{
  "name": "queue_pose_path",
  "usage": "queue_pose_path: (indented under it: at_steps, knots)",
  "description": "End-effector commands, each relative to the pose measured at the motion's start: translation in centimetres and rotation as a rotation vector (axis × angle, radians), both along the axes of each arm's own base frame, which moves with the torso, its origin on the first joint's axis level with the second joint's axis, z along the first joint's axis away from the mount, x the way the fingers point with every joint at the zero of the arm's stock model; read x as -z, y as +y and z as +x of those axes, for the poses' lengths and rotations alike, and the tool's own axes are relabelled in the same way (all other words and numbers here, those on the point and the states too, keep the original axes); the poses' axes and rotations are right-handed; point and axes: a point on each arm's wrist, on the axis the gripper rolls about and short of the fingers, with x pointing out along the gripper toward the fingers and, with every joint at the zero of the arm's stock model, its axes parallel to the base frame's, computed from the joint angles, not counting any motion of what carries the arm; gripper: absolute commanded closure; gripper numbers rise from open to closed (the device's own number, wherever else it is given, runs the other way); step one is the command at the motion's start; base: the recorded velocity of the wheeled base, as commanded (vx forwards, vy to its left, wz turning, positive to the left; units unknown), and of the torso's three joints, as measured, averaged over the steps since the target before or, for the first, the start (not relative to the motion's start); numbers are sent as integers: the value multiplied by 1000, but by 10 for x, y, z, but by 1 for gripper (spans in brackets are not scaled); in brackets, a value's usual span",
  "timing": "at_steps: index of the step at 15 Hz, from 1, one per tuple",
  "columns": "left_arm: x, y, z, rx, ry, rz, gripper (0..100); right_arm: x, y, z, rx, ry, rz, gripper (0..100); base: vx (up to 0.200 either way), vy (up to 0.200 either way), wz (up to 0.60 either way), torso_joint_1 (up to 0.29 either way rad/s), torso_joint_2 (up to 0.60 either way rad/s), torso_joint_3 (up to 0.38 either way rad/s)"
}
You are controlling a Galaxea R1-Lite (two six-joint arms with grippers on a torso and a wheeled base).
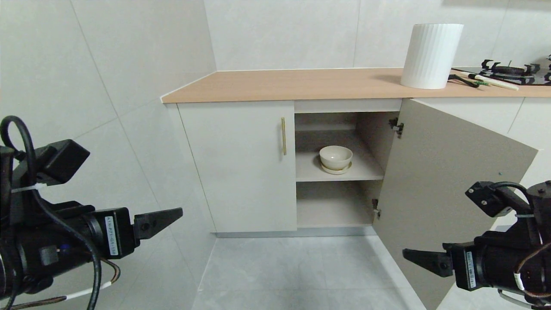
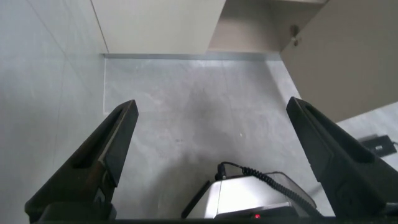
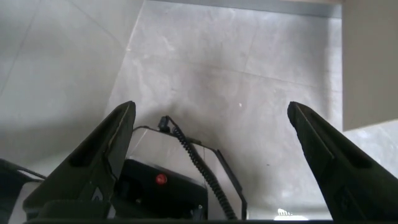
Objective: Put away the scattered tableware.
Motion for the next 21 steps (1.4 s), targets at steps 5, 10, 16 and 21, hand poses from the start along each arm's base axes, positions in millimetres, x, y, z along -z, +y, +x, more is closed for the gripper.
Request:
queue_pose_path:
  at_steps: [5, 10, 16, 21]
  knots:
    - [2, -1, 2, 1, 9, 7, 0, -5, -5, -8, -1, -20, 7, 0, 0, -80, 0, 1, 1, 1]
    - [2, -1, 2, 1, 10, 8, 0, -2, -8, -6, 20, 65, -42, 0, 0, -200, 0, 3, -1, 2]
    - [3, -1, 3, 1, 13, 9, 0, 12, -12, 17, 123, 129, -102, 0, 0, -200, 0, 2, 3, 4]
    - [5, -1, 2, 4, 19, 10, 0, 8, -33, 37, 275, 169, -129, 0, 0, -80, 0, 0, 1, 1]
